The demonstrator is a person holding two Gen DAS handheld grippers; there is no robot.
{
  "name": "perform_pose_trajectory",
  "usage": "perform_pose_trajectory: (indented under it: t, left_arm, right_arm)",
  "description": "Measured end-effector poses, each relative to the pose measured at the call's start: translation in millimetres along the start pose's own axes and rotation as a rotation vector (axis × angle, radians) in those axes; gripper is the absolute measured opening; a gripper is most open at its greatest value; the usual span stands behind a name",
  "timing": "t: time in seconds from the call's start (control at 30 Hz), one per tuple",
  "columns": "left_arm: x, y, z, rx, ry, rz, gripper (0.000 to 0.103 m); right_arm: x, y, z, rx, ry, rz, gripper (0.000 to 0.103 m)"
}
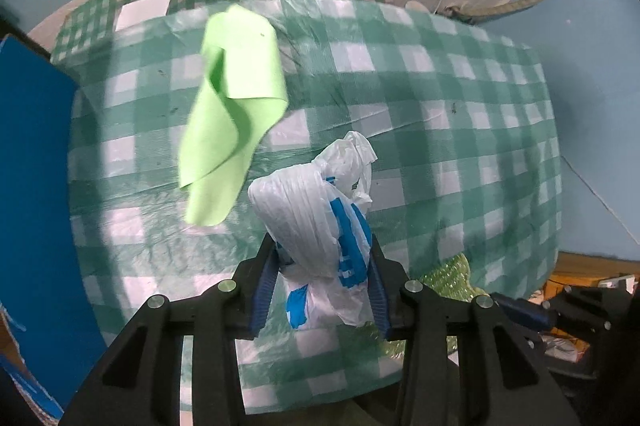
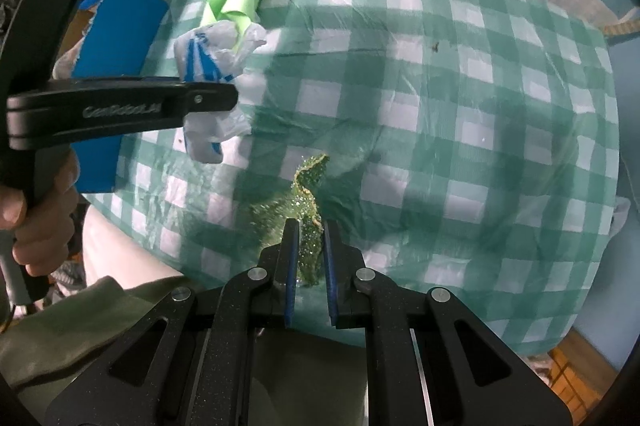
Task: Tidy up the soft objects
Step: 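Grasp the white plastic bag with the left gripper while the right gripper reaches the green sponge, then close the right gripper on the edge of the green glittery sponge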
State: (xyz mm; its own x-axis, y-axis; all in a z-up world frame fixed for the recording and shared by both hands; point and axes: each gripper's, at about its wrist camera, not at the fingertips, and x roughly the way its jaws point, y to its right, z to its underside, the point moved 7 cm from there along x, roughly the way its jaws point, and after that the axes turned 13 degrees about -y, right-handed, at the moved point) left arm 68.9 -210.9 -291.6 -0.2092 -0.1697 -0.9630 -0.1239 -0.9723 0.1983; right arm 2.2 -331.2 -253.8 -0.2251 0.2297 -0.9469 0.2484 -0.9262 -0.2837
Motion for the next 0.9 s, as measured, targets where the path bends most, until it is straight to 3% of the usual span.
perform_pose_trajectory:
  t: [0.2, 0.37, 0.67, 0.8, 0.83, 0.9]
  left_arm:
    - [-24.6, -12.8, 7.6, -0.018, 0.036, 0.024, 0.042]
    - [-37.3, -26.1, 23.4, -0.008, 0.057, -0.014, 0.042]
    - [-43.1, -46.3, 50.9, -0.037, 0.048, 0.0, 0.042]
    - [-39.4, -53.8, 59.2, -0.045, 0.038, -0.007, 0.042]
    - [-39.0, -55.5, 60.7, -0.047, 0.037, -0.009, 0.042]
    - [-38.1, -59.0, 63.2, -0.051, 0.034, -0.012, 0.042]
  right_arm:
    - [-13.7, -8.2, -3.8, -0.009, 0.025, 0.0, 0.011]
    - [-23.4, -16.2, -6.1, -0.022, 0.044, 0.017, 0.011]
    - [-16.7, -17.5, -11.3, 0.013, 0.035, 0.027, 0.013]
    - [-5.4, -3.9, -9.4, 0.076, 0.013, 0.01, 0.06]
    - [-2.9, -0.4, -9.3, 0.088, 0.011, 0.014, 0.065]
    - [5.1, 6.6, -8.7, 0.123, -0.009, 0.008, 0.066]
